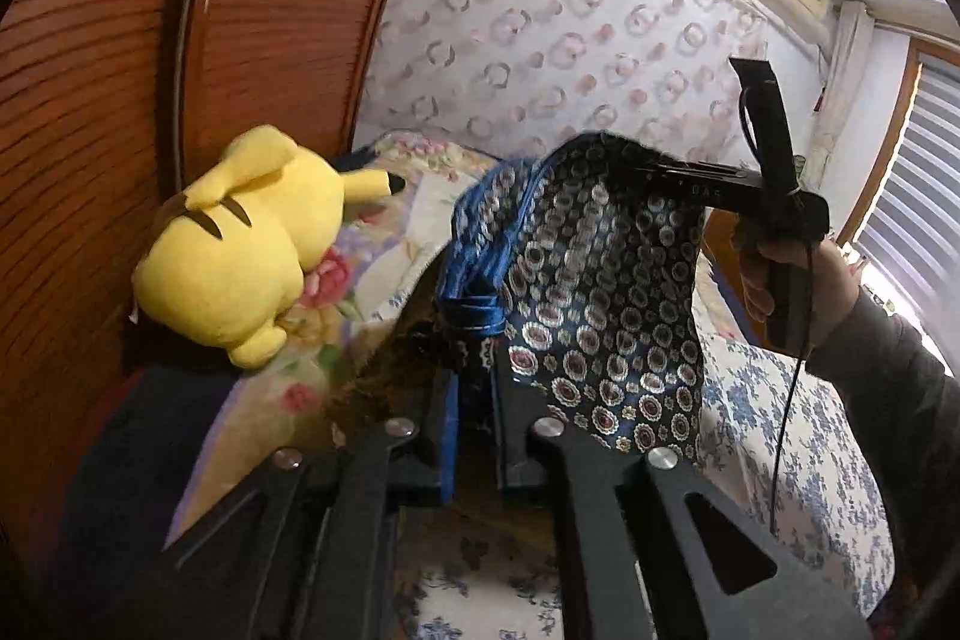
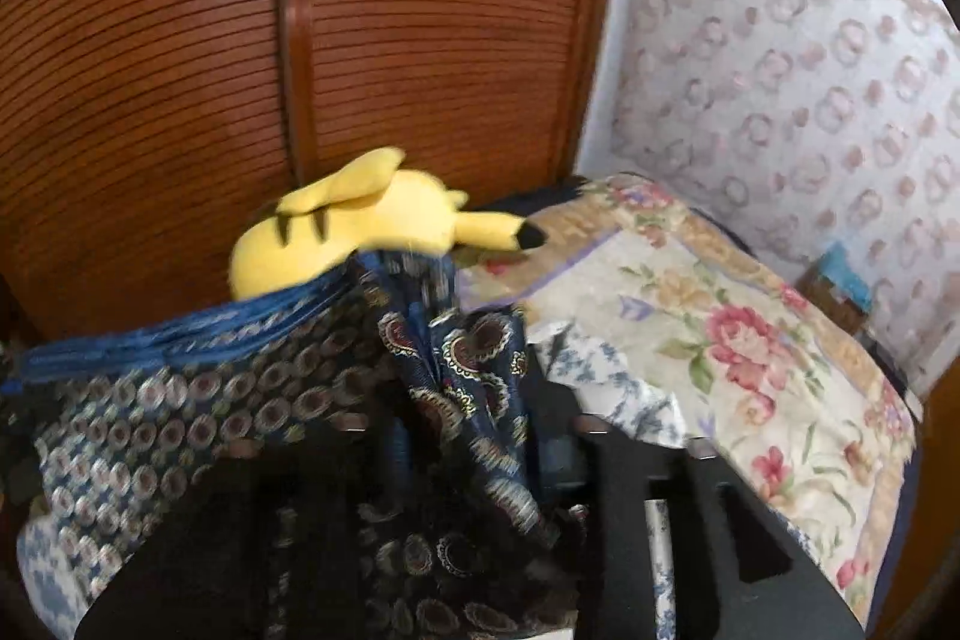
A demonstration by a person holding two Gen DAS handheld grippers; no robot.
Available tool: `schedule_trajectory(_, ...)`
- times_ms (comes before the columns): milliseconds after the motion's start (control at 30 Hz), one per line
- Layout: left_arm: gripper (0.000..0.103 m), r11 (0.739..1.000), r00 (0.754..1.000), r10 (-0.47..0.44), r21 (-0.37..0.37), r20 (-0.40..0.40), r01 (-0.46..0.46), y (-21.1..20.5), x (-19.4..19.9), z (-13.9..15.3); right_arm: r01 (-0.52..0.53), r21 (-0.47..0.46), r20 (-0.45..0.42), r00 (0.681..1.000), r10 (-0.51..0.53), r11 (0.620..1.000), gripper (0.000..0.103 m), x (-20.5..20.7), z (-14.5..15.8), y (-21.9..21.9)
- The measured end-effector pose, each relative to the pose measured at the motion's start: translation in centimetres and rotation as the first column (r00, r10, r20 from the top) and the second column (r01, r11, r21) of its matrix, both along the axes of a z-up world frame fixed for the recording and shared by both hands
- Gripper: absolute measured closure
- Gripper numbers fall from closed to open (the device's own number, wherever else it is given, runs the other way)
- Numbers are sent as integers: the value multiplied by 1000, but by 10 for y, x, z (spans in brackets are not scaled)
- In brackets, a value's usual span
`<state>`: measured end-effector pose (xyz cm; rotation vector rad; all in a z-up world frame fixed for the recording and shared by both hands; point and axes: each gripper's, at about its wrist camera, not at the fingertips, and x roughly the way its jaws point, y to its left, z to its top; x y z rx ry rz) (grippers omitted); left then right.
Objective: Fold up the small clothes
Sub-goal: 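Lift the folded navy shirt with both grippers toward the yellow plush toy, then lower the shirt onto the pile beside the plush toy and open both grippers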
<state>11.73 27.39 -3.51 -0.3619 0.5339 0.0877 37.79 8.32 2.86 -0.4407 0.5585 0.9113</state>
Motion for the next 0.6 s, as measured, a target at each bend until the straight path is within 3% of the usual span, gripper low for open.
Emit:
schedule_trajectory(133, 72, 994, 998, 34, 102, 48, -39, -5, -7, 18, 44, 55, 92, 995, -48, 998, 54, -10, 11, -11)
schedule_trajectory(167, 63, 992, 998, 30, 122, 57, -37, -8, -6, 23, 43, 76, 108, 993, -51, 996, 52, -16, 15, -16)
schedule_trajectory(300, 49, 987, 998, -24, 159, 51, 16, -18, 9, 25, -10, 120, 54, 999, 4, 993, 49, -31, 15, -28)
schedule_trajectory(400, 47, 982, 997, -70, 174, -21, 73, -29, 29, 8, -54, 84, 3, 999, 54, 995, 49, -37, 1, -27)
schedule_trajectory(467, 47, 980, 993, -76, 179, -88, 91, -33, 42, -12, -51, 26, -9, 999, 51, 998, 48, -35, -17, -21)
schedule_trajectory(600, 47, 982, 987, -67, 165, -146, 91, -35, 52, -34, -19, -8, -61, 998, 19, 1000, 48, -16, -46, -14)
